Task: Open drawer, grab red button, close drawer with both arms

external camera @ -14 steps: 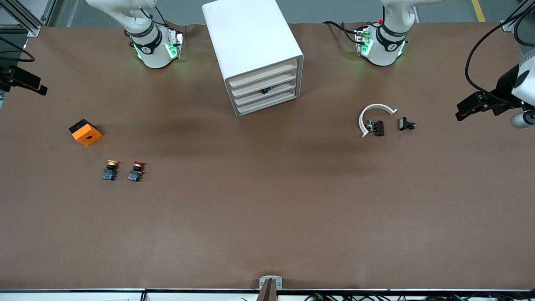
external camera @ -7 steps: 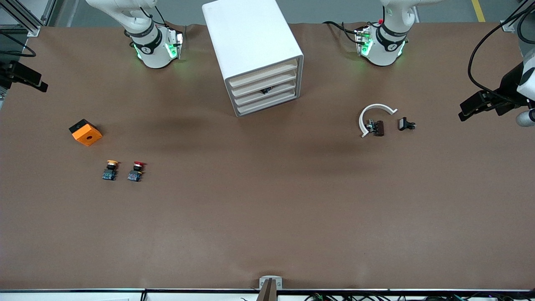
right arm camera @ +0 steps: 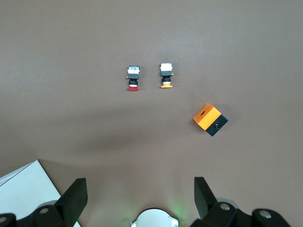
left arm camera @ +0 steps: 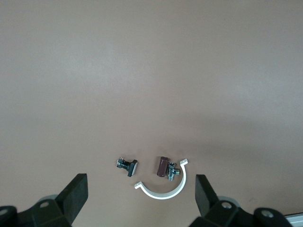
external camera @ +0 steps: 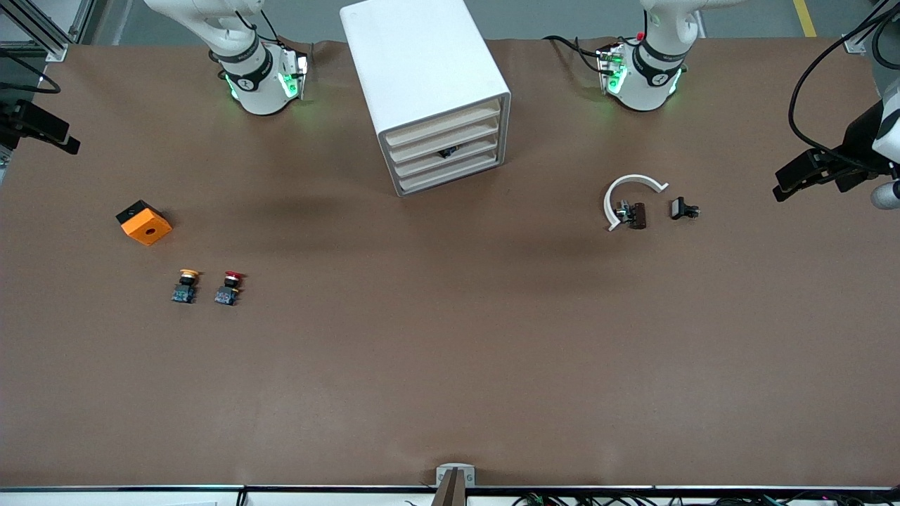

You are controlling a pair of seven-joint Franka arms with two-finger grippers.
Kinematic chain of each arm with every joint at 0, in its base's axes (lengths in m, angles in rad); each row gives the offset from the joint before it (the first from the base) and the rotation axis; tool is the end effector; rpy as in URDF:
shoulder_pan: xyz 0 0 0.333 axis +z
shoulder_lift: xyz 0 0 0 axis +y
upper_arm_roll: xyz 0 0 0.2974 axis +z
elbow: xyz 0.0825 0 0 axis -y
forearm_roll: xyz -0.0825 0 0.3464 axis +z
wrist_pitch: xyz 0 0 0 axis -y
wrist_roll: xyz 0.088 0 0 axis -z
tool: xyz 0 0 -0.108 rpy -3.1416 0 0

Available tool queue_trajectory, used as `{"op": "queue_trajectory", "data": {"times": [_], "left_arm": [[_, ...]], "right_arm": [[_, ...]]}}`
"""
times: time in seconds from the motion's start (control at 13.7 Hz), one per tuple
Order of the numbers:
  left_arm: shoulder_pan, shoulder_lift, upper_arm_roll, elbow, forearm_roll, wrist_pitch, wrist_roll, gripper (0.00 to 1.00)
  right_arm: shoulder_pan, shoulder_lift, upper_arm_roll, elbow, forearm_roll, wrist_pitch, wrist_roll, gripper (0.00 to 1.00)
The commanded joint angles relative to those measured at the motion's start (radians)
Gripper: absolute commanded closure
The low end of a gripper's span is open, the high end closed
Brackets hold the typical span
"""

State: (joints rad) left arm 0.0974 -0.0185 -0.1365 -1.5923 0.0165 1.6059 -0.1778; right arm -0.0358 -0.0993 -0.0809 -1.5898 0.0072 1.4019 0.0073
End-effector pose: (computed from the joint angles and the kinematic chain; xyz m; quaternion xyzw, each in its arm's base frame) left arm 0.5147 -0.0191 0.6081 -0.9974 -0.0691 -0.0169 0.0077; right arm 0.4661 -0.0560 0.6316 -0.9971 0.0611 0.0440 0.0100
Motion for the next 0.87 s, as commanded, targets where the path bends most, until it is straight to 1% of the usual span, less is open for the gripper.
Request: {"op": "queue_trajectory", "data": {"times": [0.0,0.36,0.8], "left_arm": [[0.002,-0.012,-0.011,0.003,-0.013,-0.006,0.024,0.0],[-0.01,-0.012,-0.025,0.006,-0.006,-0.017,0.118,0.0],[-0.01,-0.012,-0.025,0.009,-0.003,-0.032,0.119,0.0]], "right_arm": [[-0.007,-0.031,0.004,-0.022,-0.001,0.012,-0.006,0.0],[-0.009,-0.071,0.004,-0.024,-0.012,0.008,-0.007,0.0],[-0.004,-0.069,0.006,-0.052,-0.012,0.028,-0.007,0.0]]}}
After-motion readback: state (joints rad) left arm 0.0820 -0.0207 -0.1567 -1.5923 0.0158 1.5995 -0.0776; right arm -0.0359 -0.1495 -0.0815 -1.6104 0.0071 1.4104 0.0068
